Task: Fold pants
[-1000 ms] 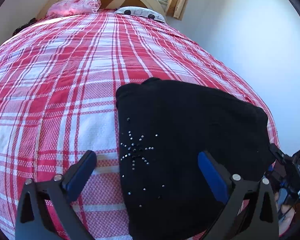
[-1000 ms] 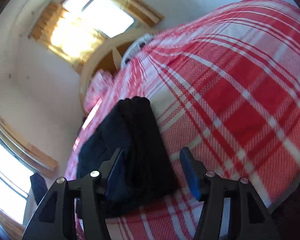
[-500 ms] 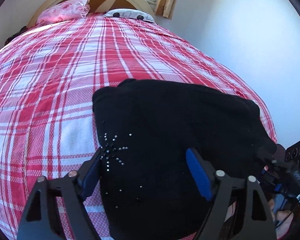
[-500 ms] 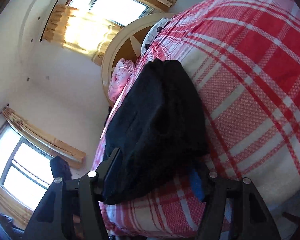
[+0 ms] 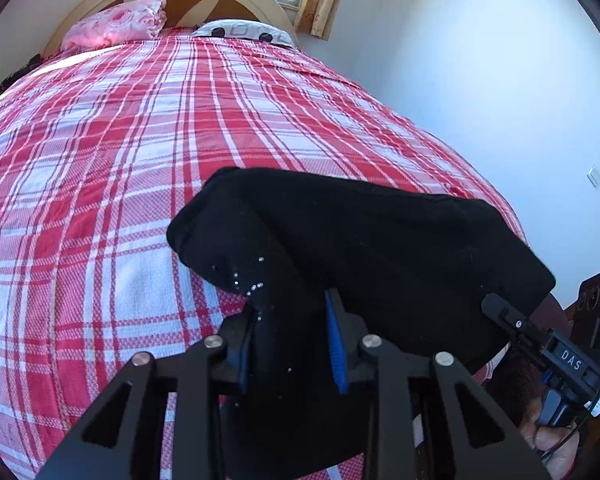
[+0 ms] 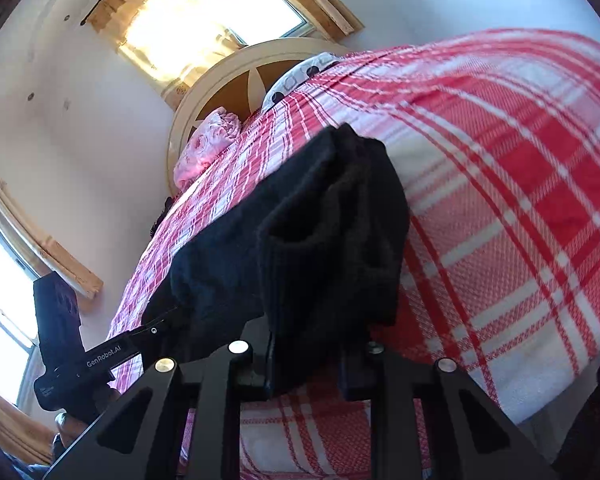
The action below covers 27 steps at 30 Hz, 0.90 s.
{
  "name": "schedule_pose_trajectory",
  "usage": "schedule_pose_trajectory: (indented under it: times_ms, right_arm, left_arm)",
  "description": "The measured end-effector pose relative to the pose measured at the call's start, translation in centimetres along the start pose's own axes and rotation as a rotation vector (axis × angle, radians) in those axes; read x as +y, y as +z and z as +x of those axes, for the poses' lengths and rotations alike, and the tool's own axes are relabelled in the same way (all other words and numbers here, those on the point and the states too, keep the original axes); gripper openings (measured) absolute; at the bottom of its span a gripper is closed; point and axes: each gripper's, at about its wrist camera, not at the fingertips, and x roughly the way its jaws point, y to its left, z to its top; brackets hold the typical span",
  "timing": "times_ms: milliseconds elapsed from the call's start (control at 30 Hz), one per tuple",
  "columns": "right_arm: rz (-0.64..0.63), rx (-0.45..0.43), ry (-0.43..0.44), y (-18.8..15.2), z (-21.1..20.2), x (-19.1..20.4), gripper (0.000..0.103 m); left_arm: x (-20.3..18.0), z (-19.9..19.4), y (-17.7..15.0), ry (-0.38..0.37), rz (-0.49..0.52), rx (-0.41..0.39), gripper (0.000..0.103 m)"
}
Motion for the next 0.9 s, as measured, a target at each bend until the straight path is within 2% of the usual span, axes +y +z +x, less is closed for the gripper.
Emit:
schedule_pose_trajectory:
  times_ms: [100, 133, 267, 367, 533, 733, 900]
  right_arm:
    - [-0.058, -0.010, 0.000, 1.1, -0.1, 2.0, 0.023]
    - [-0.072, -0.012, 0.008, 0.6, -0.8, 2.7, 0.023]
    - [-0.153, 0.000, 0.043, 1.7, 0.5, 6.0, 0.023]
    - [-0.201, 0.015, 0.089, 2.3, 2.7, 9.1, 0.023]
    - [-0.260, 0.066, 0.178, 2.0, 7.6, 14.3, 0.023]
    - [-0.316, 0.125, 0.246, 0.4, 12.6, 19.6, 0.023]
    - [-0.273, 0.169, 0.266, -1.4, 14.9, 19.8, 0.023]
  left_arm:
    - [0.3, -1.2, 0.4, 0.021, 0.003, -0.037, 0.030]
    - [0.7, -1.8, 0.7, 0.044, 0.003, -0.058, 0.029]
    - [3.2, -3.6, 1.7, 0.124, -0.021, -0.102, 0.026]
    - [6.1, -5.2, 2.3, 0.188, -0.055, -0.138, 0.020]
    - [11.5, -7.6, 2.8, 0.303, -0.119, -0.173, 0.018]
    - [16.3, -9.1, 1.8, 0.399, -0.167, -0.171, 0.016]
    - [18.6, -8.7, 0.7, 0.400, -0.200, -0.145, 0.015]
